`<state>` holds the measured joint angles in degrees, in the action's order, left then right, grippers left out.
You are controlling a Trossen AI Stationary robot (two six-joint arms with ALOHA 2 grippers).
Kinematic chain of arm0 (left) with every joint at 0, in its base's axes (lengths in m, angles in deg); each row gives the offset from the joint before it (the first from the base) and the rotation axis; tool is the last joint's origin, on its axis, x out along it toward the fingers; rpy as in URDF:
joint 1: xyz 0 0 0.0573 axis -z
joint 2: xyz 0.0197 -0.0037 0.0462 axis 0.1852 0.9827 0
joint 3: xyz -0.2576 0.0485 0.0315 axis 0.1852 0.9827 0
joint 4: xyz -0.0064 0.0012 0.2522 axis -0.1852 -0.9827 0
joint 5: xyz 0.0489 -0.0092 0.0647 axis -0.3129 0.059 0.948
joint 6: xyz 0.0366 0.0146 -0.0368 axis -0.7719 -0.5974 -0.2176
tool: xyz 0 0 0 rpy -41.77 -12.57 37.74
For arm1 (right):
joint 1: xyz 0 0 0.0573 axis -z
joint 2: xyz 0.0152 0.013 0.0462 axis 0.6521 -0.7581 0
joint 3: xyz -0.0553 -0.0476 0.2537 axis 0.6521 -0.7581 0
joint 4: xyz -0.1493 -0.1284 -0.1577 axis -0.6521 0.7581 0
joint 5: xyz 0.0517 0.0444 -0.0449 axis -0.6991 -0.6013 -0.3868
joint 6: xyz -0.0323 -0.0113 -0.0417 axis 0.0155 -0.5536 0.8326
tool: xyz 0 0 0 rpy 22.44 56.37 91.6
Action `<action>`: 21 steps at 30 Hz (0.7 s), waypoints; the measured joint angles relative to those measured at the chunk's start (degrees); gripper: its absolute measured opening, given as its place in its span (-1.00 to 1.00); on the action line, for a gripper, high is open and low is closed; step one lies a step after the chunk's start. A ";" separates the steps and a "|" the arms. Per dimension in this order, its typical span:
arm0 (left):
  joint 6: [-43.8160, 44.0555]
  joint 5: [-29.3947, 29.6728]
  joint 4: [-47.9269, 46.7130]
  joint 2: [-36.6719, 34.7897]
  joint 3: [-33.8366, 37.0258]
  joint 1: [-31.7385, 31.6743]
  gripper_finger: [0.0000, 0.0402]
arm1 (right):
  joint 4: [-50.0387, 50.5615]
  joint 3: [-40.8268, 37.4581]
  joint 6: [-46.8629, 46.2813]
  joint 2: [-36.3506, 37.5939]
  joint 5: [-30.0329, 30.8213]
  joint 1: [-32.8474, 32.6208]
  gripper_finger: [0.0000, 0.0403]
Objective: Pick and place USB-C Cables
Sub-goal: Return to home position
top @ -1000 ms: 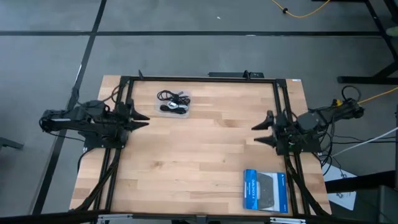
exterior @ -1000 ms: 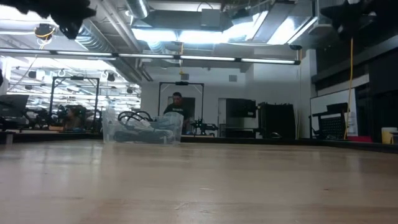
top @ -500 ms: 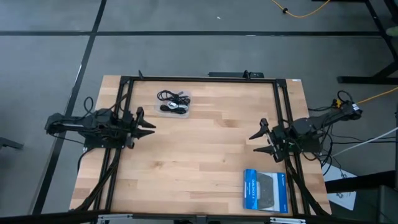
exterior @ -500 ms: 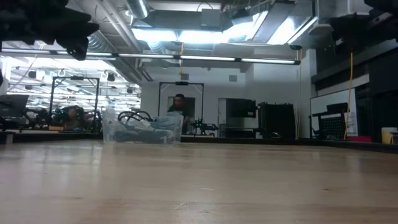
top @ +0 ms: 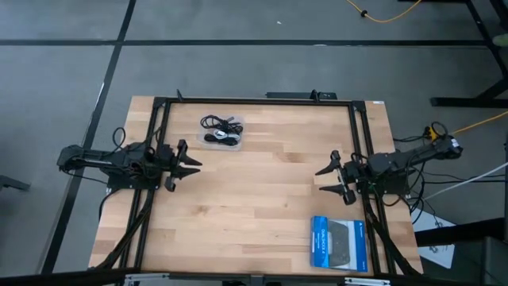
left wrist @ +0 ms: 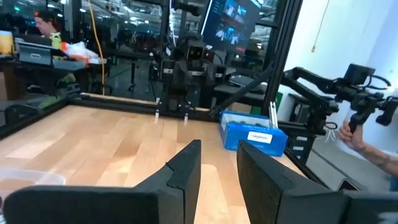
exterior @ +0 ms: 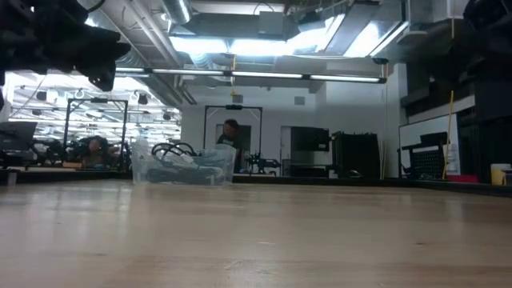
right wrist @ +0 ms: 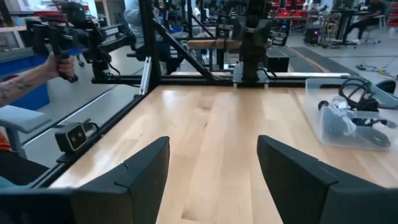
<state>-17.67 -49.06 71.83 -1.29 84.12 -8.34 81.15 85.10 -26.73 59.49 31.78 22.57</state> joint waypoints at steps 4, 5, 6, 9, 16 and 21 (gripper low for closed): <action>-0.24 -0.29 1.19 -0.10 0.00 0.02 -0.52 | -0.85 -2.69 -0.06 2.10 -0.33 0.82 0.23; -0.20 -0.31 1.04 -0.07 0.00 0.00 -0.52 | -0.86 -3.31 0.18 2.81 -0.39 0.93 0.23; 0.02 -0.32 1.04 -0.07 0.00 0.02 -0.52 | -0.38 -3.61 0.51 3.47 -0.38 1.05 0.23; 0.11 -0.33 1.04 -0.07 0.00 0.00 -0.52 | 1.40 -3.60 1.31 5.26 -0.43 1.45 0.23; 0.19 -0.31 1.08 -0.07 0.00 0.02 -0.52 | 4.42 -3.56 7.23 10.62 -0.45 3.75 0.23; 0.24 -0.31 1.08 -0.07 0.00 0.02 -0.52 | 4.37 -3.53 8.07 13.12 -0.47 6.73 0.23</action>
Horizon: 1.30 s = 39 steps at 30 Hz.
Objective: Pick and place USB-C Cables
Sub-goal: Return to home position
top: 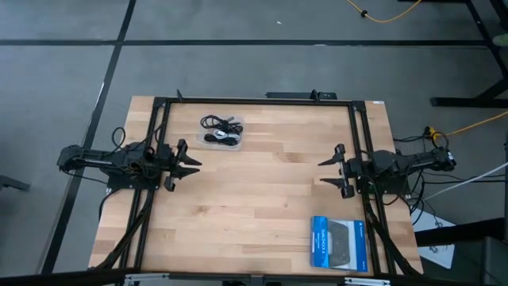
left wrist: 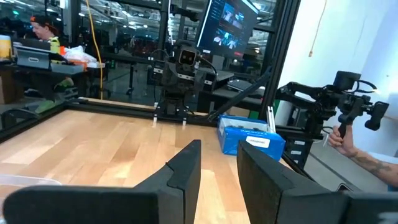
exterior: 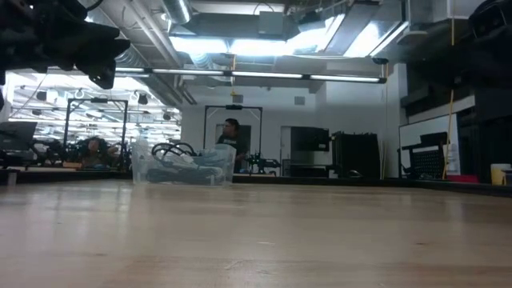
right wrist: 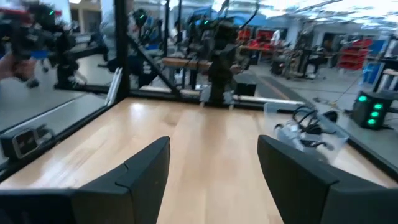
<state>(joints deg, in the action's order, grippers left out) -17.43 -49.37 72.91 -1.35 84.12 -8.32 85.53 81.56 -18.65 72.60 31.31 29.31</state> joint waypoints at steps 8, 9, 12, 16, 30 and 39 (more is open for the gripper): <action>1.23 0.01 -2.82 0.00 0.00 0.00 -0.52 | 0.00 0.02 0.00 1.30 0.01 3.14 0.23; 1.07 0.00 -2.77 -0.04 0.00 -0.02 -0.52 | -0.02 0.02 -0.03 1.30 0.01 3.36 0.23; 1.07 0.00 -2.81 -0.04 0.00 0.00 -0.52 | -0.09 0.02 0.05 1.30 0.06 3.54 0.23; 1.39 0.00 -4.48 -0.03 0.00 -0.01 -0.52 | -0.09 0.02 0.33 1.30 0.06 3.54 0.23; 7.23 0.46 -12.67 0.13 -0.07 -0.02 -0.52 | -0.02 0.02 -2.75 1.26 0.06 3.51 0.23; 7.83 0.46 -12.72 0.11 -0.07 -0.02 -0.52 | -0.02 0.02 -2.83 1.24 0.06 3.51 0.23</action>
